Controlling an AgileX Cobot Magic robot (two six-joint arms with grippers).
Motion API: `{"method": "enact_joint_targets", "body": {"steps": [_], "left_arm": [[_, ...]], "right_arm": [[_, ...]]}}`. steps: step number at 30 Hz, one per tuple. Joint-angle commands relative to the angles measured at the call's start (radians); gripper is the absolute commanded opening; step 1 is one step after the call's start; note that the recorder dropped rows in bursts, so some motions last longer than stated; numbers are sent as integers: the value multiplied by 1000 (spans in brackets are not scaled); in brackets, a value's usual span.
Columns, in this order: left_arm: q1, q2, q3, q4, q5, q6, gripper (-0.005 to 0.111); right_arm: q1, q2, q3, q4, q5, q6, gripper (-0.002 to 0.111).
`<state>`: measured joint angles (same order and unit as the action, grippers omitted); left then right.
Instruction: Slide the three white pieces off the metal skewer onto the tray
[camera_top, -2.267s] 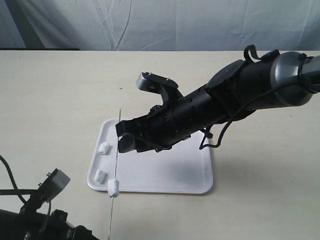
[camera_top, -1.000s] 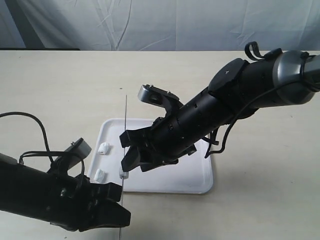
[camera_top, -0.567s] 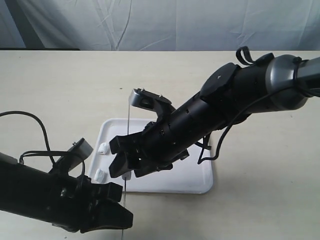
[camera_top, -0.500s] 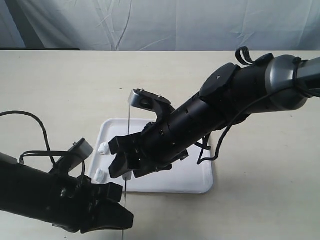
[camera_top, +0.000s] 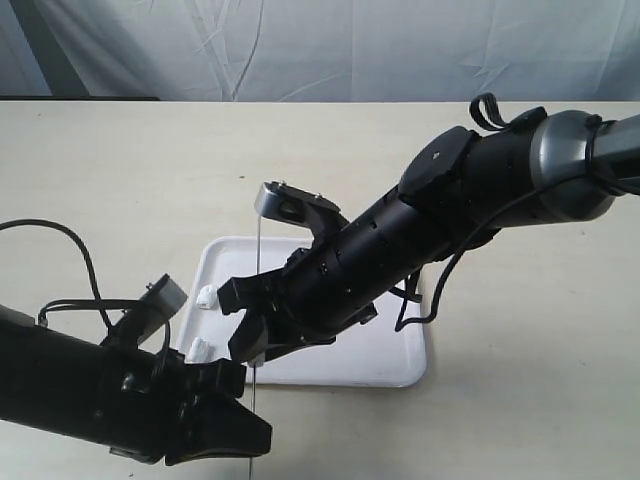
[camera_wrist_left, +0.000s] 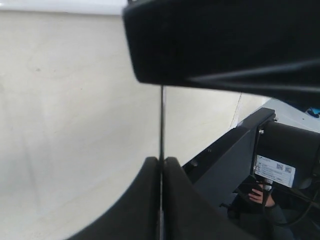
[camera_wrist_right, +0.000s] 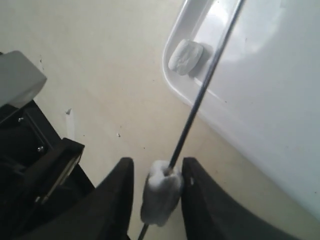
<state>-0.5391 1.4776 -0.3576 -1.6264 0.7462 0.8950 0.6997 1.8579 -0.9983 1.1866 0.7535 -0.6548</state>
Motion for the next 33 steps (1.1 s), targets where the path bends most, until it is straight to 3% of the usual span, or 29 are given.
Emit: {"method": "enact_joint_targets", "body": {"steps": [1, 6, 12, 23, 33], "left_arm": [[-11, -1, -5, -22, 28, 4, 0], [-11, -1, -5, -19, 46, 4, 0], [-11, -1, -5, -19, 46, 4, 0], [-11, -1, -2, 58, 150, -32, 0], [-11, -1, 123, 76, 210, -21, 0]], "right_arm": [[0, 2, -2, -8, 2, 0, 31], [0, 2, -2, -8, -2, 0, 31], [0, 2, -2, -9, -2, 0, 19], [0, 2, -2, -14, -59, -5, 19], [-2, 2, -4, -66, -166, -7, 19]]}}
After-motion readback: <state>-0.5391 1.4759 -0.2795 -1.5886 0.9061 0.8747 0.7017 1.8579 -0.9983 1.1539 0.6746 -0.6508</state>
